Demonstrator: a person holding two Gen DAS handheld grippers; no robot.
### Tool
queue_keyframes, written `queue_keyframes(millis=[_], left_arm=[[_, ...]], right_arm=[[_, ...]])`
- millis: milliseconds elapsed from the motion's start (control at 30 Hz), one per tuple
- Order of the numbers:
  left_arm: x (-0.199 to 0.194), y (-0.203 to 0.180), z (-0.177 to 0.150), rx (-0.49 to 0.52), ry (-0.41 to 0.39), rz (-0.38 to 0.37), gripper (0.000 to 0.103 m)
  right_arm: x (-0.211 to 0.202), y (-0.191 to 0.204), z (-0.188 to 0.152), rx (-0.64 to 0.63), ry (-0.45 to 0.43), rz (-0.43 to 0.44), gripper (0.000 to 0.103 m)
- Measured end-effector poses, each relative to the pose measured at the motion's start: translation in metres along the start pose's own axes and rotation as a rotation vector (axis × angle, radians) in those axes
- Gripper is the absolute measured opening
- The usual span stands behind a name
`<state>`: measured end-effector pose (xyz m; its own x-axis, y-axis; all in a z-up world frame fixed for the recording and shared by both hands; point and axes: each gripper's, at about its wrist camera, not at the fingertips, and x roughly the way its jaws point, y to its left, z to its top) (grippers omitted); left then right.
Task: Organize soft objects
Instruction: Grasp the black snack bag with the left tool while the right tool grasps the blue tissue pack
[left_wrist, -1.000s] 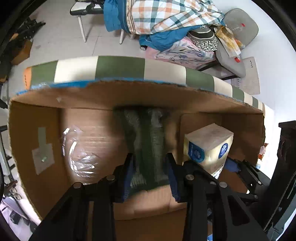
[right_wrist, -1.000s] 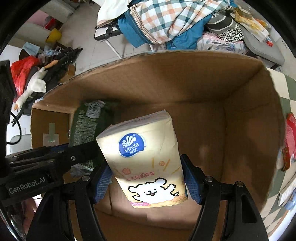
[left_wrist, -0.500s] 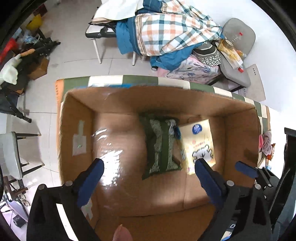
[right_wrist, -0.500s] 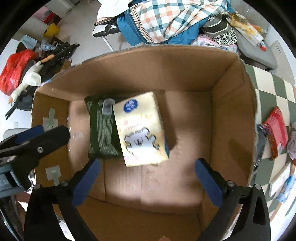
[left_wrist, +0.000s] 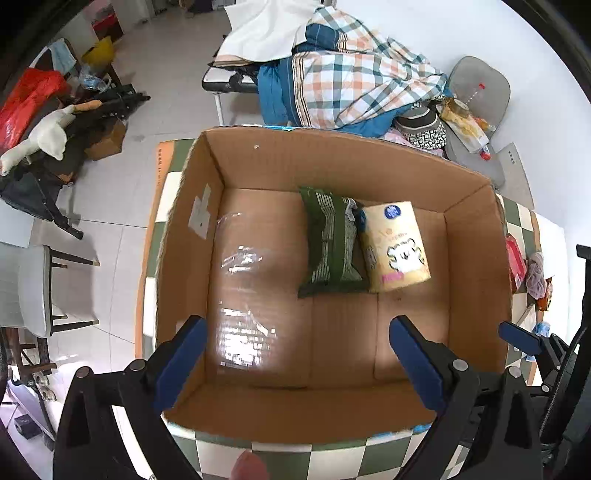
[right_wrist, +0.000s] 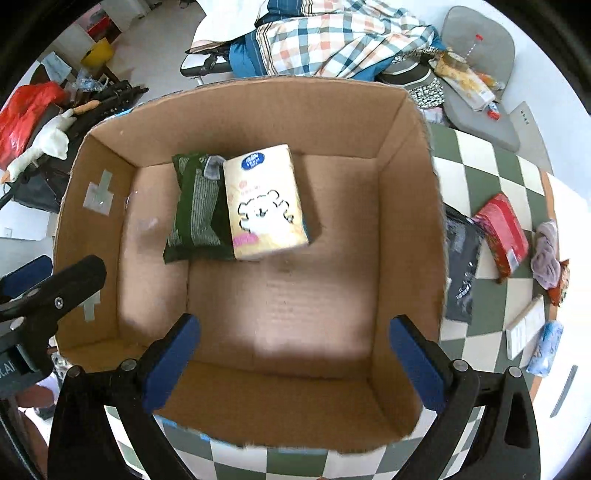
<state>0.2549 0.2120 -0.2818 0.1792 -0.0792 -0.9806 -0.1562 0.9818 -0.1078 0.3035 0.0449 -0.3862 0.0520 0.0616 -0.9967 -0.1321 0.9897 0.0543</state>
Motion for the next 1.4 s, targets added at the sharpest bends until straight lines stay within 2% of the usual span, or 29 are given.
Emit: queue_keyframes(millis=[267, 500, 667, 800, 900, 1000, 1133, 1300, 1400], left_arm=[[-0.050, -0.011, -0.030, 0.025, -0.088, 0.027, 0.101], [-0.090, -0.038, -0.044, 0.046, -0.124, 0.011, 0.101], [-0.117, -0.090, -0.041, 0.118, -0.145, 0.003, 0.101], [-0.116, -0.154, -0.028, 0.195, -0.131, -0.019, 0.101], [-0.099, -0.205, -0.017, 0.252, -0.092, -0.030, 0.101], [-0.062, -0.256, -0.002, 0.310, 0.011, -0.054, 0.101], [0.002, -0.311, 0.013, 0.371, 0.121, 0.012, 0.101], [0.073, -0.341, 0.030, 0.363, 0.262, 0.050, 0.101], [0.112, -0.352, 0.037, 0.350, 0.332, 0.071, 0.101]], right_arm=[[-0.046, -0.006, -0.036, 0.002, -0.063, 0.022, 0.103], [-0.092, -0.018, -0.062, 0.008, -0.114, 0.119, 0.103], [-0.123, -0.063, -0.071, 0.066, -0.155, 0.167, 0.103], [-0.143, -0.134, -0.076, 0.164, -0.176, 0.176, 0.103], [-0.147, -0.199, -0.081, 0.252, -0.181, 0.127, 0.103], [-0.141, -0.264, -0.089, 0.340, -0.161, 0.074, 0.103], [-0.115, -0.346, -0.099, 0.446, -0.103, 0.012, 0.103], [-0.071, -0.420, -0.106, 0.528, -0.017, -0.022, 0.103], [-0.046, -0.442, -0.109, 0.550, 0.014, -0.051, 0.103]])
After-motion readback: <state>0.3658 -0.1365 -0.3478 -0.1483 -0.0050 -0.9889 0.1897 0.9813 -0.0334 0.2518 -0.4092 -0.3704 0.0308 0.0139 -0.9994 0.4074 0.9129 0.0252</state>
